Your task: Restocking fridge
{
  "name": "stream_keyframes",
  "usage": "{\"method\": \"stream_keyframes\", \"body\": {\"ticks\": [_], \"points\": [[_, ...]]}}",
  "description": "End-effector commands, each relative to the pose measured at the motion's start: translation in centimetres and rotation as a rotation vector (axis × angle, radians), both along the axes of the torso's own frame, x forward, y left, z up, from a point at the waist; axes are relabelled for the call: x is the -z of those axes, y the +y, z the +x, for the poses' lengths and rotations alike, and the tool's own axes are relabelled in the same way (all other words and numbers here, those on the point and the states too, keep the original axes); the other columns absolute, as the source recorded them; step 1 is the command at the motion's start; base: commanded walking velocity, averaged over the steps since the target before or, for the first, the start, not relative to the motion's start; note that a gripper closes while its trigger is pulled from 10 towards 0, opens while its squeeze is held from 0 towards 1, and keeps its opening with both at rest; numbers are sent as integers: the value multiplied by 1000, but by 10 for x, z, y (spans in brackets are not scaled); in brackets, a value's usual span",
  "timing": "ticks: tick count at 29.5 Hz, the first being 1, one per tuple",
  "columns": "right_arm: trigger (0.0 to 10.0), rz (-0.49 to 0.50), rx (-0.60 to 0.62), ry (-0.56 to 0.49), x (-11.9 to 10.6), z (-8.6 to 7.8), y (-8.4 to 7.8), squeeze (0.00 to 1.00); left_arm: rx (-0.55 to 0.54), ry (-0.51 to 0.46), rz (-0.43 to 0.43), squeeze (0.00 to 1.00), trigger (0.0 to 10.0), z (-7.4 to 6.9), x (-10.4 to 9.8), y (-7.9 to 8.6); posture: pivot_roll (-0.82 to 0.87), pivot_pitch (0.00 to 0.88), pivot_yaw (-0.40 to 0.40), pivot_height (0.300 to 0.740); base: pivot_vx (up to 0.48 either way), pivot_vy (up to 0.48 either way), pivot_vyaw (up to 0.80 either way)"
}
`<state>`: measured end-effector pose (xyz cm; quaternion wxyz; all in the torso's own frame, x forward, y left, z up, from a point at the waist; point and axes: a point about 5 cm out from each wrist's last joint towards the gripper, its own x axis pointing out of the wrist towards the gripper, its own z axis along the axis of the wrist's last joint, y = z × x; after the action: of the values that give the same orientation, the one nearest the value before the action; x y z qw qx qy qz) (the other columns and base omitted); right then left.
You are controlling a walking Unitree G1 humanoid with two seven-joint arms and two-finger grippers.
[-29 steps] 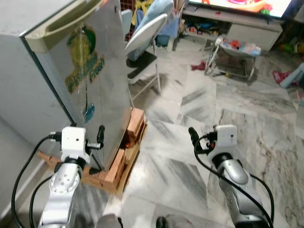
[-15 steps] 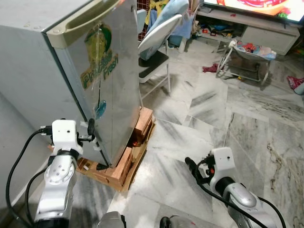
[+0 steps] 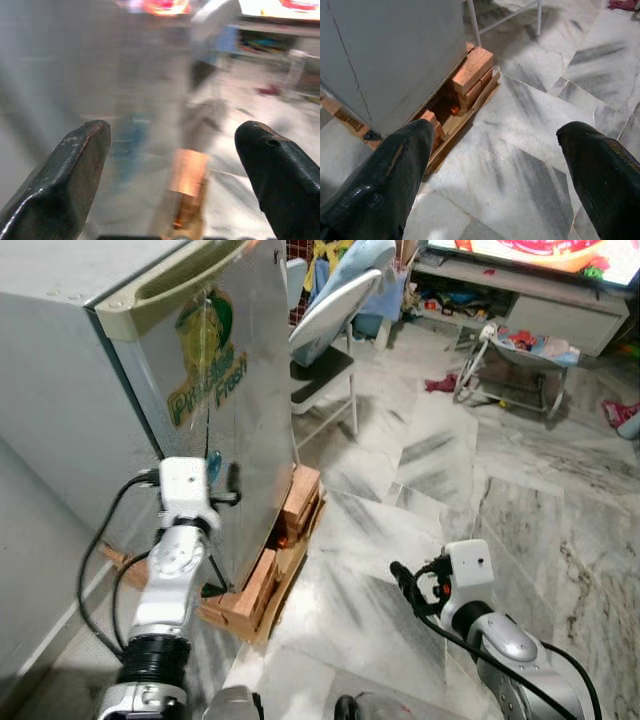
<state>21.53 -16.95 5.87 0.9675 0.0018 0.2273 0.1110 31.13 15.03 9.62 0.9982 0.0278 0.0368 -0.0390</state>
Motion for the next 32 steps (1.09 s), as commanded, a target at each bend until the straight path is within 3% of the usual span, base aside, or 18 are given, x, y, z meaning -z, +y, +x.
{"method": "stream_keyframes", "body": {"ticks": [1, 3, 5, 10, 14, 16, 20, 23, 26, 27, 28, 32], "points": [[10000, 4, -3, 13, -2, -2, -2, 0, 77, 14, 22, 0, 10000, -2, 3, -9, 82, 62, -42, 740, 0, 0, 0], [10000, 14, 16, 39, 1, -1, -4, 0, 110, 12, 59, 0, 10000, -4, 5, -15, 79, 57, -40, 740, 0, 0, 0], [10000, 13, 31, 31, 1, 2, -7, 0, 37, -13, 63, 0, 10000, -2, 4, -6, 78, 55, -36, 740, 0, 0, 0], [10000, 9, 29, 29, 1, 2, -6, 0, 7, -15, 45, 0, 10000, -3, 4, 1, 75, 55, -34, 740, 0, 0, 0], [10000, 3, 23, 32, 2, 2, -6, 0, -95, -22, 86, 0, 10000, -15, 8, 23, 76, 52, -32, 740, 0, 0, 0], [10000, 3, 24, 33, 2, 4, -6, 0, -210, -10, 92, 0, 10000, -25, 13, 45, 77, 52, -32, 740, 0, 0, 0], [10000, 1, 21, 33, 2, 6, -7, 0, -290, 9, 102, 0, 10000, -31, 16, 67, 80, 56, -33, 740, 0, 0, 0], [10000, -1, 19, 34, 2, 6, -7, 0, -298, 9, 109, 0, 10000, -30, 15, 73, 80, 57, -34, 740, 0, 0, 0], [10000, -2, 16, 31, 1, 8, -7, 0, -276, 16, 103, 0, 10000, -22, 15, 77, 78, 62, -38, 740, 0, 0, 0], [10000, -3, 14, 22, 0, 10, -7, 0, -236, 12, 95, 0, 10000, -11, 13, 75, 74, 64, -40, 740, 0, 0, 0], [10000, -3, 14, 22, 0, 10, -7, 0, -236, 12, 95, 0, 10000, -11, 13, 75, 74, 64, -40, 740, 0, 0, 0], [10000, -11, 19, 0, -4, 16, -8, 0, -153, 25, 94, 0, 10000, 15, 7, 64, 51, 71, -43, 740, 0, 0, 0]]}}
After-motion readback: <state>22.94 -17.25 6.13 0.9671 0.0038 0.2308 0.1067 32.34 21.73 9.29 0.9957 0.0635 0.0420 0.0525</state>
